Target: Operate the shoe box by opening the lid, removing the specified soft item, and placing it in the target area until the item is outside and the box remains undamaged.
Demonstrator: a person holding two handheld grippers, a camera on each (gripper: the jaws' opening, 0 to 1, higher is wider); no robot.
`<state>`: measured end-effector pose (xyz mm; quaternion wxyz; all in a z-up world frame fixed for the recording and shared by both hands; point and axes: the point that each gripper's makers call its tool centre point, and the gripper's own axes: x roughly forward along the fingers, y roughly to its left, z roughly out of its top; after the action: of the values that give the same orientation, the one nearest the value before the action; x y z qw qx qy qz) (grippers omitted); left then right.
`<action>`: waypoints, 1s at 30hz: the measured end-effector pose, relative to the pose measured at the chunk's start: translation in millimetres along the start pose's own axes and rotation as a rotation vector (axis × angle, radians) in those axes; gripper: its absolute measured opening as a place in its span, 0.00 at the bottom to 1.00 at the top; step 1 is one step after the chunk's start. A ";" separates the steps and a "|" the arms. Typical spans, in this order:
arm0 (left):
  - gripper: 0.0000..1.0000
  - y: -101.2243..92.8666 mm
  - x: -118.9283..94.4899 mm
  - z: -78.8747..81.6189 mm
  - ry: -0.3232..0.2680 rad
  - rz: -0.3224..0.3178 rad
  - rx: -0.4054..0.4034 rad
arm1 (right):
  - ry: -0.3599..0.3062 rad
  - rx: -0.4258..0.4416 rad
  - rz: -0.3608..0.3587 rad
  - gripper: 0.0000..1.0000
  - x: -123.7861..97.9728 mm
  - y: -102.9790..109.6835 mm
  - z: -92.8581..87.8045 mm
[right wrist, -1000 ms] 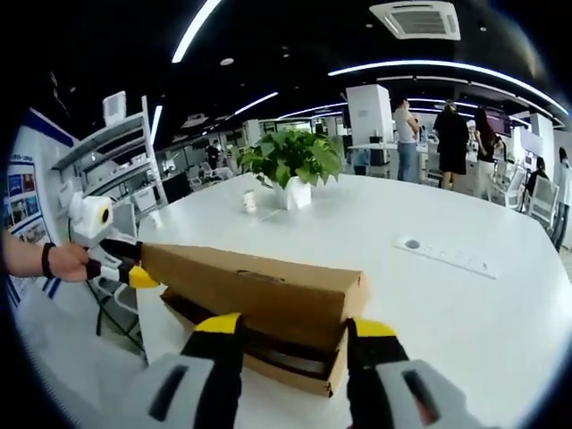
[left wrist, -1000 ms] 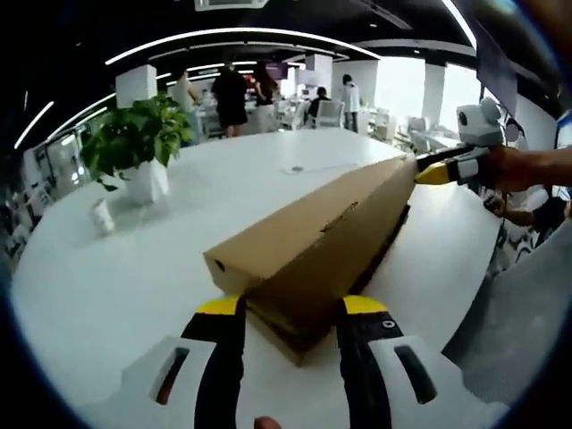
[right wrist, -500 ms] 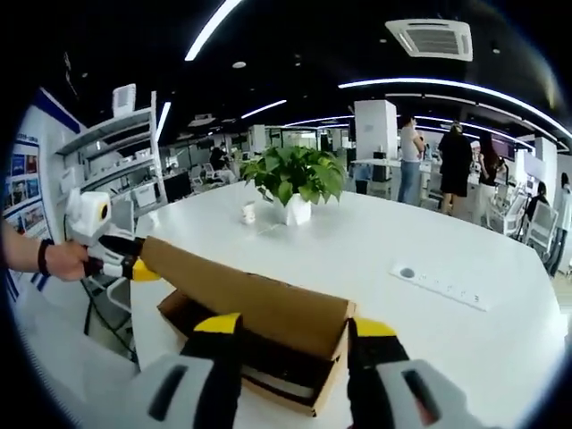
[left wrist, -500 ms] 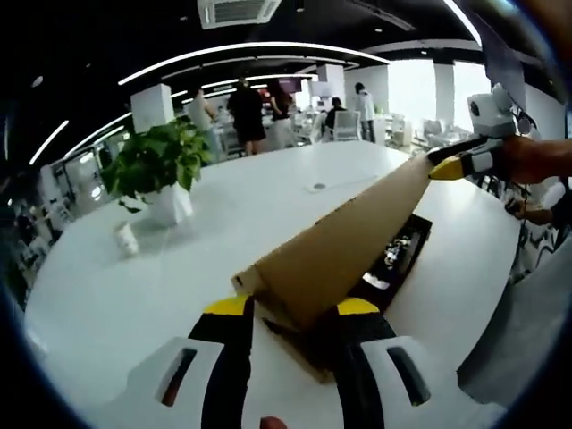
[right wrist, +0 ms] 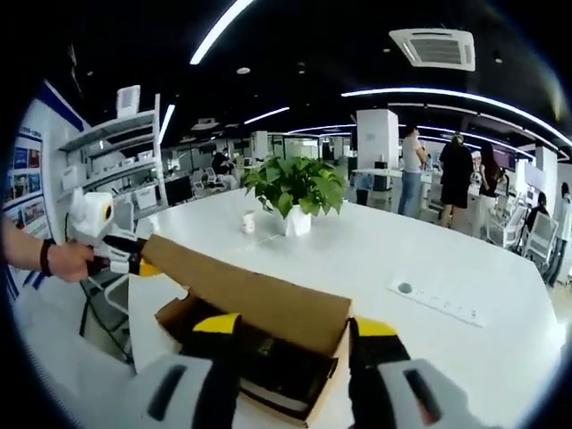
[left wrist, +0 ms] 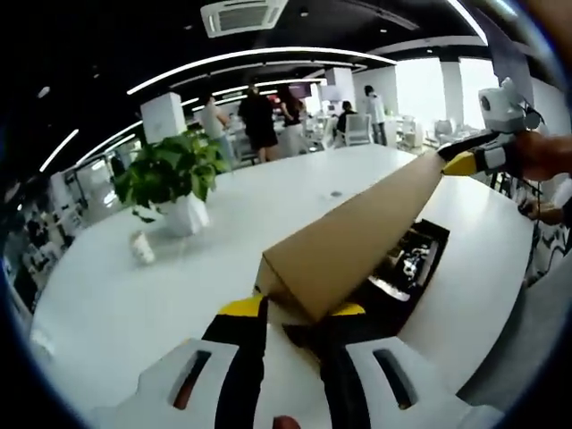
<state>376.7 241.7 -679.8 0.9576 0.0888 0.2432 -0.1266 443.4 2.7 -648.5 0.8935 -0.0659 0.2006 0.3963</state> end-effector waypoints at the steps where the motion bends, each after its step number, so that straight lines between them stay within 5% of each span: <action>1: 0.15 2.3 0.4 0.4 -0.002 0.006 -0.003 | 0.005 -0.007 0.002 0.47 0.2 0.1 -0.5; 30: 0.09 14.9 5.1 14.6 -0.015 0.013 -0.027 | 0.033 -0.025 -0.038 0.31 28.3 -28.4 5.4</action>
<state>391.7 251.5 -668.0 0.9613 0.0765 0.2372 -0.1178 483.1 4.3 -656.4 0.8966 -0.0873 0.2089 0.3805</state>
